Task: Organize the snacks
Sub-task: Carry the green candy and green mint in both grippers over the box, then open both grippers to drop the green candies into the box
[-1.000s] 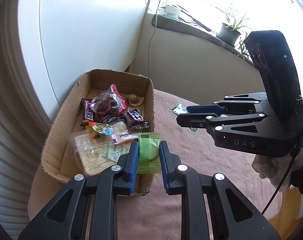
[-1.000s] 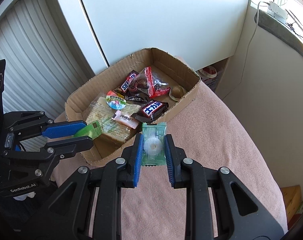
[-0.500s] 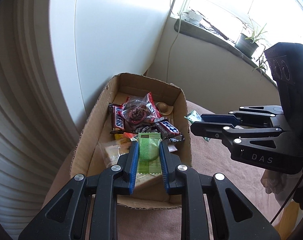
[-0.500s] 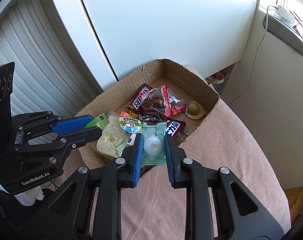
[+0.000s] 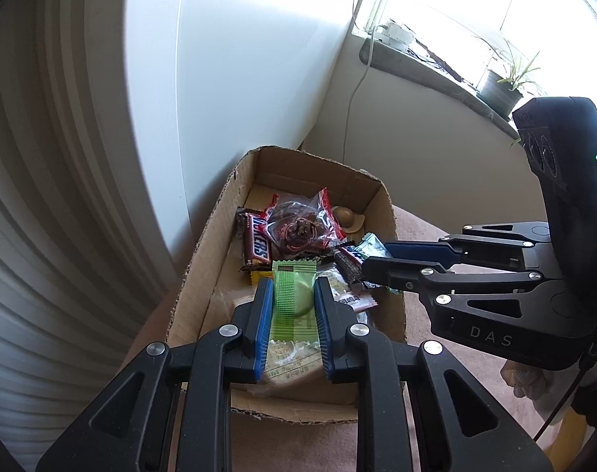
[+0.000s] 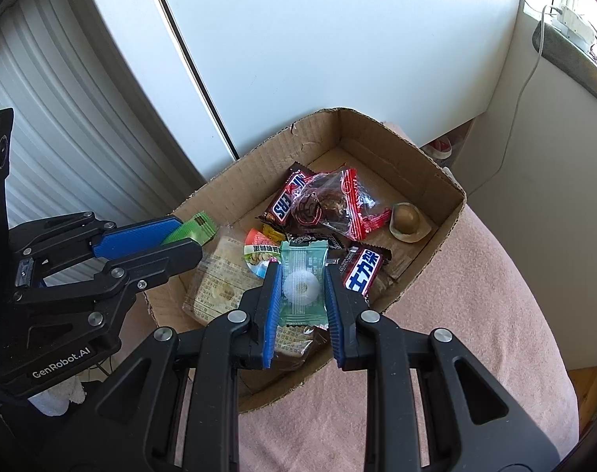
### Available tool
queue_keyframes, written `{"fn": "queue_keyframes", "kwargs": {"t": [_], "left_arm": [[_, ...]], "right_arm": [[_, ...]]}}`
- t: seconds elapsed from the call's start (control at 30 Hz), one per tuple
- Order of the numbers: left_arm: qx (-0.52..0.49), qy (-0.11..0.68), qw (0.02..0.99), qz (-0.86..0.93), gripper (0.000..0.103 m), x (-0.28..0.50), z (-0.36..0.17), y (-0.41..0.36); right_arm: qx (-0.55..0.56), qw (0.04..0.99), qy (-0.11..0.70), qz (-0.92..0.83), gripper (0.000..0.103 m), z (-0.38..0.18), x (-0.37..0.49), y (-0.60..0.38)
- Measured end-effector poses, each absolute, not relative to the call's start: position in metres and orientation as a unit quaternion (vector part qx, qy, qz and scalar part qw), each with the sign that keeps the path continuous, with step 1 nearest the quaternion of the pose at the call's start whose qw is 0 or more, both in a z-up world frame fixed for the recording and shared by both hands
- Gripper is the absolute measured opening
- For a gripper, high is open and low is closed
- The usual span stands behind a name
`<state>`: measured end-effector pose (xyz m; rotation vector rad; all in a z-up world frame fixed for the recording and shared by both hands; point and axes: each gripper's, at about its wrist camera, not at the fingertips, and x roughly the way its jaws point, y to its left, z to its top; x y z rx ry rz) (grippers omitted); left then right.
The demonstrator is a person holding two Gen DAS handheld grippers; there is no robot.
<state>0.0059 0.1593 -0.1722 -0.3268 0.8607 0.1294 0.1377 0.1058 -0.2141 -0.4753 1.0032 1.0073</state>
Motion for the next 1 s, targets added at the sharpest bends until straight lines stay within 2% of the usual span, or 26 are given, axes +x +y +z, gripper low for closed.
{"fn": "queue_keyframes", "kwargs": {"t": [0.5,0.57,0.7,0.73,0.77,0.8,0.87,1.0], "left_arm": [[-0.144,0.419,0.894,0.071,0.022,0.006,-0.172,0.162],[-0.144,0.419,0.894,0.073,0.030,0.005,-0.172,0.162],[-0.141,0.418,0.894,0.076,0.037,0.004,-0.171,0.163],[-0.139,0.418,0.894,0.077,0.043,0.003,-0.171,0.163],[-0.138,0.417,0.895,0.078,0.051,0.003,-0.170,0.164],[-0.139,0.417,0.895,0.081,0.054,0.002,-0.170,0.164],[-0.141,0.416,0.894,0.084,0.059,0.001,-0.168,0.165],[-0.137,0.417,0.894,0.091,0.068,-0.001,-0.166,0.164]], "right_arm": [[-0.218,0.734,0.455,0.454,0.024,-0.213,0.138,0.108],[-0.219,0.736,0.453,0.453,0.024,-0.212,0.138,0.108],[-0.220,0.737,0.452,0.451,0.025,-0.210,0.138,0.107],[-0.220,0.738,0.452,0.450,0.025,-0.210,0.137,0.107],[-0.220,0.739,0.451,0.449,0.030,-0.210,0.137,0.107],[-0.221,0.742,0.449,0.447,0.042,-0.210,0.136,0.107],[-0.220,0.748,0.443,0.442,0.057,-0.208,0.135,0.105],[-0.211,0.755,0.437,0.441,0.066,-0.202,0.134,0.099]]}}
